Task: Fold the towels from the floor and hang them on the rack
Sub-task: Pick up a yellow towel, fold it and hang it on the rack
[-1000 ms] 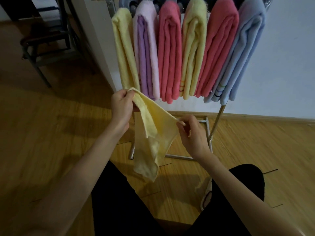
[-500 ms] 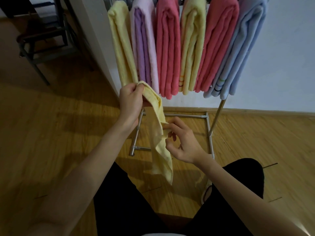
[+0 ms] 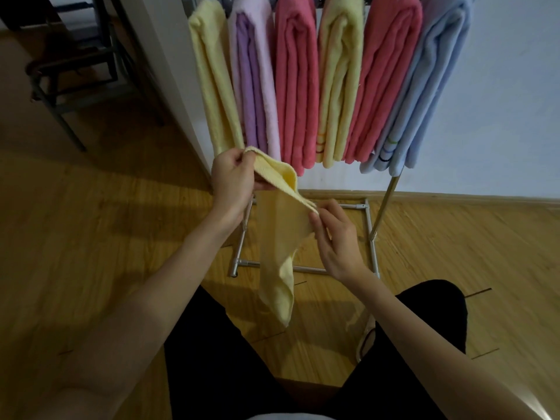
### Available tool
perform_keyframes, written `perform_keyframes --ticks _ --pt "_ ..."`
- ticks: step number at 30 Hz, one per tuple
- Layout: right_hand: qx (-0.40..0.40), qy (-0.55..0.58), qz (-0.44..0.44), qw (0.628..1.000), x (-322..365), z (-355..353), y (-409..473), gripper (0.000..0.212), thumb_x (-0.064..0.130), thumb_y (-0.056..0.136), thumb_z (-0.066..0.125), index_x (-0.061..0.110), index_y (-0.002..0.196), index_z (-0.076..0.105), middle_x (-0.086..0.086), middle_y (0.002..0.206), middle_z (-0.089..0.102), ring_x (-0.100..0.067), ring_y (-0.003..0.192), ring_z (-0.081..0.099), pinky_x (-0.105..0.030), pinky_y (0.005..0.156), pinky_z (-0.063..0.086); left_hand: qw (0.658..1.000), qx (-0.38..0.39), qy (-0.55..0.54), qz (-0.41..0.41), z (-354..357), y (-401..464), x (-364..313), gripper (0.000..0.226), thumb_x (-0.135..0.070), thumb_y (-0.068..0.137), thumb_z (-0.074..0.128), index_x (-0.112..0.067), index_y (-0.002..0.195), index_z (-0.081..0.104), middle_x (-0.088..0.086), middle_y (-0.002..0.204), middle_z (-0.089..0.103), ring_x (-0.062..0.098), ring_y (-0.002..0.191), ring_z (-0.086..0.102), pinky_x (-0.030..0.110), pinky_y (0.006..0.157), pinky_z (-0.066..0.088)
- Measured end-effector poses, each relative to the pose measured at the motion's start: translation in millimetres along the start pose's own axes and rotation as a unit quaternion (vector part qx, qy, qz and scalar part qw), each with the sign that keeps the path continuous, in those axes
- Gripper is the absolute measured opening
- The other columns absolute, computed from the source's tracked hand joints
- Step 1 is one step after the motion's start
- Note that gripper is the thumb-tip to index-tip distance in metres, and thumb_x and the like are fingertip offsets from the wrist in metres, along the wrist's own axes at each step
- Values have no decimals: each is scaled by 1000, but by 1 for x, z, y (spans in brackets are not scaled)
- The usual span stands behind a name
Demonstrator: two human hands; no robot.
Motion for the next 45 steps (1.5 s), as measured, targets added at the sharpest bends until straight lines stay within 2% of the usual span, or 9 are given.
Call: perform_keyframes --ticks 4,11,16,21,28,31,33,36,45 --pt "-4 -54 -16 998 -7 -20 19 21 12 97 51 -2 88 65 -8 86 52 -13 71 48 -14 64 38 992 24 122 17 -17 8 18 24 -10 94 49 -9 74 62 12 62 64 23 50 65 35 52 57" --pt "92 -105 -83 987 -9 -13 42 21 20 93 58 5 90 72 -2 85 57 -14 64 51 -33 57 48 905 46 413 90 -30 20 28 9 -14 80 71 -11 85 64 2 79 64 15 73 61 23 59 46" --pt "67 -131 -59 987 -25 -28 48 11 19 87 69 11 91 75 2 85 62 -5 63 49 -33 56 49 900 52 405 154 -15 24 0 6 -7 78 66 -12 81 67 -3 80 62 13 74 58 22 60 43" --pt "24 -112 -21 993 -35 -60 59 11 9 79 75 6 90 76 -5 87 68 -15 62 57 -24 61 48 890 84 412 177 1 23 -25 15 -7 80 60 -20 74 66 -6 76 62 13 74 56 24 61 38" --pt "-35 -58 18 998 -40 -90 69 7 8 78 77 7 84 72 2 82 69 -7 72 59 -13 66 45 868 344 321 161 50 3 -20 35 8 80 48 -20 100 54 0 87 55 14 81 53 28 68 41" --pt "-27 -53 32 998 -41 -90 71 9 4 82 71 7 87 63 9 81 62 -1 73 55 -12 67 44 833 430 309 162 66 -16 -22 51 13 80 45 -22 118 51 -15 88 48 -3 75 46 14 67 37" --pt "-23 -42 30 998 -40 -87 72 16 0 83 69 4 91 55 12 81 57 -1 73 55 -14 65 45 799 483 319 165 71 -28 -22 60 9 78 43 -27 124 51 -21 103 50 -8 92 48 15 78 40" --pt "-20 -29 27 999 -39 -82 72 24 -2 84 67 3 105 56 4 86 58 3 75 55 -11 67 45 743 533 363 179 74 -39 -18 60 -1 75 38 -32 124 54 5 115 49 17 113 46 30 98 35" --pt "23 -80 -14 996 -32 -62 76 12 1 86 65 7 96 67 2 85 61 -9 73 52 -18 66 45 674 566 444 168 71 -56 -15 48 -11 85 53 -19 132 52 -1 109 49 8 98 50 16 87 39"
Point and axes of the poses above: each hand's wrist, its own y-axis towards the middle knuckle, its own z-axis out of the palm, x = y × z, the point moved 9 cm from there along y, towards the middle knuckle
